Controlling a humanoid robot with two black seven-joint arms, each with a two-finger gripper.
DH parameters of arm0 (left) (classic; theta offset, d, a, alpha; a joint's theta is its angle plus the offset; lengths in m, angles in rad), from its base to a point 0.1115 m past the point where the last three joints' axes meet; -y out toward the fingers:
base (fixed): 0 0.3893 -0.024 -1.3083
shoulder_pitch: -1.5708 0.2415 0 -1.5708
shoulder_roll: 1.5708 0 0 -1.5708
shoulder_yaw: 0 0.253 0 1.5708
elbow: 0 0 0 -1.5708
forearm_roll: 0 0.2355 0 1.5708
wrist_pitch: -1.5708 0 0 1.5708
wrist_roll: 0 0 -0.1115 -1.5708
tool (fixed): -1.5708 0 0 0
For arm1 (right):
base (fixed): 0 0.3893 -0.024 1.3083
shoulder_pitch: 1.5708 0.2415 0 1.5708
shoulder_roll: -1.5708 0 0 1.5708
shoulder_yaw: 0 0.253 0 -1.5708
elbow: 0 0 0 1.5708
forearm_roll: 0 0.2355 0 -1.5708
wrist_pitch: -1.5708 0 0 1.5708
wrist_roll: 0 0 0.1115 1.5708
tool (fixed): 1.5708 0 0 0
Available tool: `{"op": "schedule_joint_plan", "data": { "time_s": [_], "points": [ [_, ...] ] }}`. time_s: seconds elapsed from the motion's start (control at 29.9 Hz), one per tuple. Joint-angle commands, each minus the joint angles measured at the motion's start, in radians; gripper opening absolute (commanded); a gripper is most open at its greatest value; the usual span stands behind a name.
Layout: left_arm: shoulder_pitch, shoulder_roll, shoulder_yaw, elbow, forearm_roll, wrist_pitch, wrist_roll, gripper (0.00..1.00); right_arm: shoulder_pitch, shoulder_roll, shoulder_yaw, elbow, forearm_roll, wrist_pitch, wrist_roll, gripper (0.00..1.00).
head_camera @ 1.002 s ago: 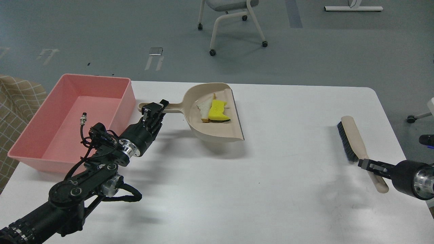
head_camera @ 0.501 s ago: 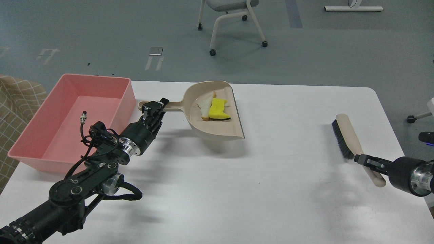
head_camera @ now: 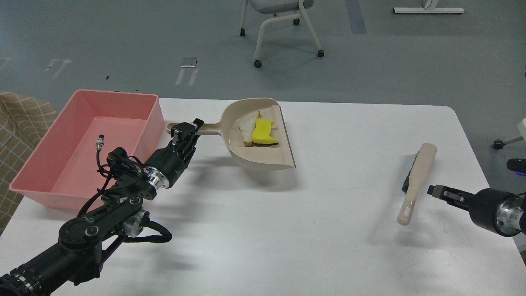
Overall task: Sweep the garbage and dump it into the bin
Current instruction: 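Pull the brush back and release it on the table, then lift the dustpan with the left gripper over the pink bin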
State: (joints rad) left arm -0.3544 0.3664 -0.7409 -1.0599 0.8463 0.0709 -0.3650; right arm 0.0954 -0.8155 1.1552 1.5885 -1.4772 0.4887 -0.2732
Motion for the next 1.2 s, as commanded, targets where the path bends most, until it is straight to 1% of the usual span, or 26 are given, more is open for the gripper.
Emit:
{"op": "schedule_joint_plan", "data": {
  "time_s": [0.0, 0.03, 0.07, 0.13, 0.2, 0.23, 0.27, 0.33, 0.37, 0.4, 0.5, 0.53, 0.6, 0.67, 0.8, 0.87, 0.93, 1.0, 1.04, 1.1, 1.17],
  "points": [
    [0.000, -0.001, 0.000, 0.000, -0.001, 0.000, 0.000, 0.10, 0.006, 0.018, 0.078, 0.002, 0.001, 0.000, -0.001, 0.39],
    [0.000, 0.000, 0.000, 0.000, -0.001, 0.000, 0.000, 0.10, 0.015, 0.038, 0.118, 0.001, 0.001, 0.000, -0.001, 0.48],
    [-0.001, 0.002, 0.000, 0.000, -0.001, 0.000, 0.000, 0.10, 0.021, 0.050, 0.141, 0.001, 0.001, 0.000, -0.003, 0.51],
    [-0.001, 0.005, -0.002, 0.000, -0.003, 0.000, 0.000, 0.10, 0.073, 0.117, 0.228, -0.010, 0.003, 0.000, -0.004, 0.64],
    [-0.001, 0.005, -0.002, 0.000, -0.003, 0.000, 0.000, 0.10, 0.102, 0.174, 0.267, -0.013, 0.003, 0.000, -0.004, 0.66],
    [-0.001, 0.009, -0.002, 0.000, -0.003, 0.000, 0.000, 0.10, 0.134, 0.247, 0.302, -0.019, 0.003, 0.000, -0.004, 0.73],
    [-0.001, 0.014, -0.003, 0.000, -0.003, 0.000, 0.000, 0.10, 0.148, 0.283, 0.322, -0.024, 0.003, 0.000, -0.004, 0.78],
    [-0.001, 0.023, -0.009, -0.005, -0.004, 0.001, -0.002, 0.10, 0.182, 0.421, 0.403, -0.054, 0.003, 0.000, -0.004, 0.92],
    [-0.001, 0.028, -0.017, -0.009, -0.004, 0.001, -0.002, 0.10, 0.187, 0.455, 0.420, -0.062, 0.003, 0.000, -0.004, 0.93],
    [-0.001, 0.040, -0.035, -0.020, -0.006, 0.001, -0.002, 0.10, 0.199, 0.522, 0.446, -0.074, 0.006, 0.000, -0.008, 0.94],
    [0.003, 0.068, -0.078, -0.043, -0.007, 0.000, 0.000, 0.10, 0.224, 0.629, 0.468, -0.074, 0.006, 0.000, -0.009, 0.96],
    [0.005, 0.083, -0.095, -0.052, -0.013, -0.002, 0.000, 0.10, 0.227, 0.662, 0.475, -0.076, 0.006, 0.000, -0.009, 0.96],
    [0.006, 0.112, -0.115, -0.072, -0.032, -0.003, 0.000, 0.10, 0.224, 0.683, 0.482, -0.079, 0.014, -0.033, -0.008, 0.96],
    [0.009, 0.138, -0.124, -0.092, -0.047, -0.003, 0.000, 0.10, 0.224, 0.687, 0.480, -0.088, 0.032, -0.048, -0.008, 0.96],
    [0.034, 0.250, -0.169, -0.175, -0.119, -0.010, 0.000, 0.10, 0.225, 0.681, 0.478, -0.142, 0.159, -0.052, -0.008, 0.96],
    [0.052, 0.281, -0.184, -0.201, -0.133, -0.010, 0.000, 0.10, 0.225, 0.679, 0.478, -0.154, 0.181, -0.053, -0.009, 0.96],
    [0.092, 0.322, -0.221, -0.241, -0.147, -0.010, 0.000, 0.10, 0.221, 0.677, 0.480, -0.162, 0.192, -0.053, -0.008, 0.96],
    [0.149, 0.373, -0.287, -0.296, -0.153, -0.013, 0.001, 0.10, 0.210, 0.677, 0.480, -0.163, 0.192, -0.053, -0.008, 0.96],
    [0.149, 0.373, -0.287, -0.296, -0.153, -0.013, 0.001, 0.10, 0.210, 0.677, 0.480, -0.163, 0.192, -0.053, -0.008, 0.96],
    [0.213, 0.431, -0.342, -0.330, -0.153, -0.020, 0.003, 0.10, 0.198, 0.677, 0.482, -0.163, 0.192, -0.053, -0.008, 0.96],
    [0.254, 0.472, -0.368, -0.331, -0.153, -0.046, 0.000, 0.10, 0.195, 0.677, 0.485, -0.163, 0.193, -0.053, -0.006, 0.96]
  ]
}}
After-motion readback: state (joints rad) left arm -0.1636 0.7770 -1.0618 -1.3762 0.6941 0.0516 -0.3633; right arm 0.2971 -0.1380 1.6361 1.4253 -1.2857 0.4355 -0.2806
